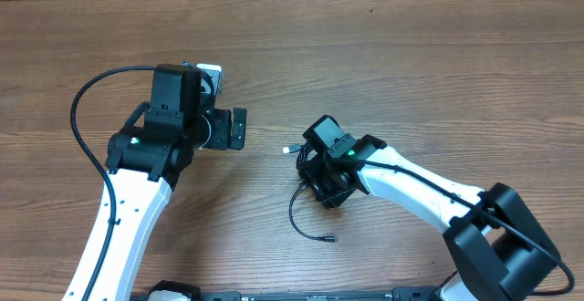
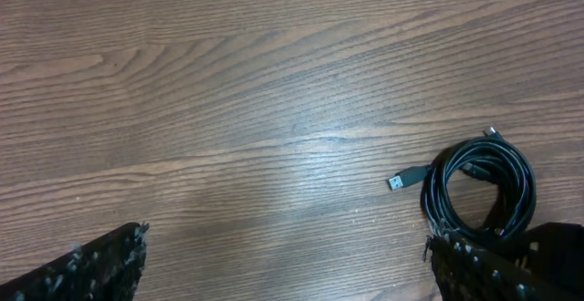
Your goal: Untangle cables
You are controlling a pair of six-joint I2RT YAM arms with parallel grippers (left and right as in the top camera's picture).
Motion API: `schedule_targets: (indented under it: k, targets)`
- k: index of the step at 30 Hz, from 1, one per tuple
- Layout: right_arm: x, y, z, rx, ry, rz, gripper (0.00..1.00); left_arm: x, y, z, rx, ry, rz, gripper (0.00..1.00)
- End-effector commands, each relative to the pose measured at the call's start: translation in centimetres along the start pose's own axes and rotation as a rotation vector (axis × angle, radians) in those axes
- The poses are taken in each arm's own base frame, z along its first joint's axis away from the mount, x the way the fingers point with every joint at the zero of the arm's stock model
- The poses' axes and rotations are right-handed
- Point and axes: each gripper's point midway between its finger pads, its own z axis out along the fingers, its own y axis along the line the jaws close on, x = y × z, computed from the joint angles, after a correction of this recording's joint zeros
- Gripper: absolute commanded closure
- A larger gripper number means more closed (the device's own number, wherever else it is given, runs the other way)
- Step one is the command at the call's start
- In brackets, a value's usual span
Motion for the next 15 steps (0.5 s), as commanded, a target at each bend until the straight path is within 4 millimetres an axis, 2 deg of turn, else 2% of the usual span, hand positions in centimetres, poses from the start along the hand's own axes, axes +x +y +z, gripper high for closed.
schedule_targets:
  k: [1, 4, 6, 9, 11, 15]
  targets:
    - [-0.1, -0.4, 0.9, 0.016, -0.003, 0.003, 0.57, 0.0, 0.1, 0.2, -0.006, 0.004, -0.016, 0.00]
    - [-0.2, -0.5, 1.2, 0.023, -0.004, 0.005, 0.75, 0.0, 0.1, 0.2, -0.007, 0.004, -0.016, 0.00]
    - [-0.2, -0.5, 1.2, 0.022, -0.004, 0.004, 0.94, 0.0, 0.1, 0.2, -0.007, 0.004, -0.016, 0.01]
    - [-0.3, 0.0, 1.2, 0.006, -0.012, -0.030, 0.96, 0.0, 0.1, 0.2, -0.006, 0.004, -0.016, 0.00]
    - [-0.3, 0.9, 1.0, -0.024, -0.015, -0.124, 0.96, 0.0, 0.1, 0.2, -0.006, 0.003, -0.016, 0.00]
    - [-1.1, 2.6, -0.8, -0.047, -0.068, -0.226, 0.96, 0.0, -0.1, 0.2, 0.003, 0.004, -0.017, 0.01]
